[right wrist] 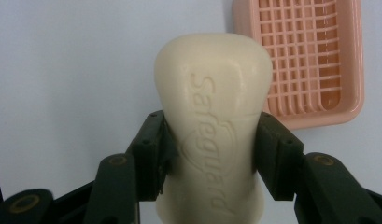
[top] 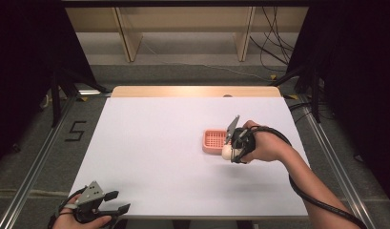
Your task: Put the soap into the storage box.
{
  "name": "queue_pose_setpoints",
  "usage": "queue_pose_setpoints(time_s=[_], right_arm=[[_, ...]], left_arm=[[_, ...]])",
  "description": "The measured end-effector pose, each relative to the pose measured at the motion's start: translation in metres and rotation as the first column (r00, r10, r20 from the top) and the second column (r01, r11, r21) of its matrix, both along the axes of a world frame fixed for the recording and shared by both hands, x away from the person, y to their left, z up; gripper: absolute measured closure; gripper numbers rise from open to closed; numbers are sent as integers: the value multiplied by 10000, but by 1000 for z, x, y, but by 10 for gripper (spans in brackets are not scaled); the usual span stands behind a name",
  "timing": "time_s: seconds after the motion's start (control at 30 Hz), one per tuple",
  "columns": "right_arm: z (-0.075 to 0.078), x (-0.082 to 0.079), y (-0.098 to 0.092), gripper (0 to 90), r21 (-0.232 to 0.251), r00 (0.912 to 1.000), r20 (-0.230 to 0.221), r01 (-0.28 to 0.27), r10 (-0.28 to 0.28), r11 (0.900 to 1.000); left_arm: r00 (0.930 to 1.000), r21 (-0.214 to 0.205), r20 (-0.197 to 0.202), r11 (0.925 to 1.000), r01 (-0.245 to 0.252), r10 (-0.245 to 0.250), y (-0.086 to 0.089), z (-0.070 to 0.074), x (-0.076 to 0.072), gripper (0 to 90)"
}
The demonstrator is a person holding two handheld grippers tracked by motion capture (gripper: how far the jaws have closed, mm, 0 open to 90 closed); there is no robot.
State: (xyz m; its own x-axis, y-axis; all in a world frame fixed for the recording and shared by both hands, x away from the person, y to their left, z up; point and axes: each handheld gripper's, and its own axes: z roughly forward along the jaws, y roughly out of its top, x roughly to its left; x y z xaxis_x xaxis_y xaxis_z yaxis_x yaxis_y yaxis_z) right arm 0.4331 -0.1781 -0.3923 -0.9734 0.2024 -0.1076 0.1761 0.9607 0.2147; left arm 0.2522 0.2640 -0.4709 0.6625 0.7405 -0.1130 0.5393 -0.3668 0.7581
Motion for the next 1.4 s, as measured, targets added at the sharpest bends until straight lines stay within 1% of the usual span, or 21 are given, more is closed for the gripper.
queue_pose_setpoints(time_s=[0.07, 0.17, 0.27, 0.3, 0.33, 0.37, 0.43, 0.53, 0.6, 0.73, 0.77, 0.8, 0.83, 0.9, 0.93, 1.03, 1.2, 1.23, 1.3, 1.33, 1.4], right_arm=[[1, -1, 0, 506, -208, 9990, 7, 456, -456, 9987], [2, 2, 0, 506, -224, 9999, 73, 146, -145, 9996], [3, 2, 1, 506, -274, 9995, 114, 288, -285, 9992], [2, 6, 1, 506, -159, 9993, 234, -286, 289, 9995], [4, 4, 1, 506, -280, 9995, 141, 279, -275, 9992], [4, 4, 1, 506, -299, 9994, 146, 304, -300, 9991], [4, 6, 2, 506, -284, 9998, 155, 149, -145, 9995], [5, 9, 3, 506, -231, 9996, 233, -142, 148, 9996], [5, 8, 4, 506, -234, 9997, 234, 78, -72, 9997], [5, 9, 5, 506, -324, 9997, 220, 97, -90, 9994], [5, 9, 5, 506, -324, 9996, 205, 213, -207, 9992], [4, 12, 5, 506, -256, 9997, 211, -121, 126, 9996], [5, 11, 7, 506, -359, 9998, 215, 58, -50, 9993], [5, 15, 7, 506, -323, 9988, 357, -334, 346, 9989], [6, 13, 8, 506, -389, 9998, 191, 33, -25, 9992], [7, 13, 10, 506, -371, 9996, 272, 118, -108, 9992], [9, 16, 12, 506, -409, 9995, 324, 13, 0, 9992], [9, 17, 13, 506, -418, 9994, 324, -96, 109, 9991], [9, 20, 13, 506, -425, 9983, 449, -353, 372, 9985], [11, 18, 14, 506, -498, 9989, 459, -32, 55, 9988], [11, 19, 14, 506, -509, 9994, 326, -88, 104, 9987]], left_arm=[[10000, -4, -2, 10000, 6, -6, 0, 0, 0, 345], [10000, -21, -61, 10000, -13, 13, 0, 0, -1, 345], [10000, 12, 20, 10000, -28, 28, 0, 0, 0, 345], [9999, -150, -7, 9998, -111, 111, -1, 0, 0, 345], [9999, -239, -55, 9996, -129, 128, -1, 0, -1, 345], [9999, -274, -56, 9995, -134, 132, -1, -1, -1, 345], [10000, 22, 24, 10000, 13, -13, 0, 0, 0, 345], [9999, -232, -78, 9996, -129, 128, -1, 0, -1, 345], [10000, 18, 7, 10000, 6, -6, 0, 0, 0, 345], [10000, -33, -88, 10000, 39, -39, 0, 1, -1, 345], [9999, 196, 67, 9997, 138, -140, 2, 1, 1, 345], [10000, 26, 68, 10000, -18, 18, 0, 0, 0, 345], [9999, -246, -96, 9996, -133, 130, -1, 0, -1, 345], [9999, -237, -88, 9996, -122, 120, -1, 0, -1, 345], [9999, -237, -88, 9996, -122, 120, -1, 0, -1, 345], [9999, -241, -85, 9996, -121, 119, -1, 0, -1, 345], [10000, 0, -1, 10000, 19, -19, 0, 1, 0, 345], [9999, -302, -43, 9995, -121, 119, -1, 0, -1, 345], [9999, -296, -63, 9995, -128, 127, -1, 0, -1, 345], [9999, -261, -78, 9996, -108, 106, -1, 0, -1, 345], [9999, -249, -85, 9996, -118, 115, -1, 0, -1, 345]])
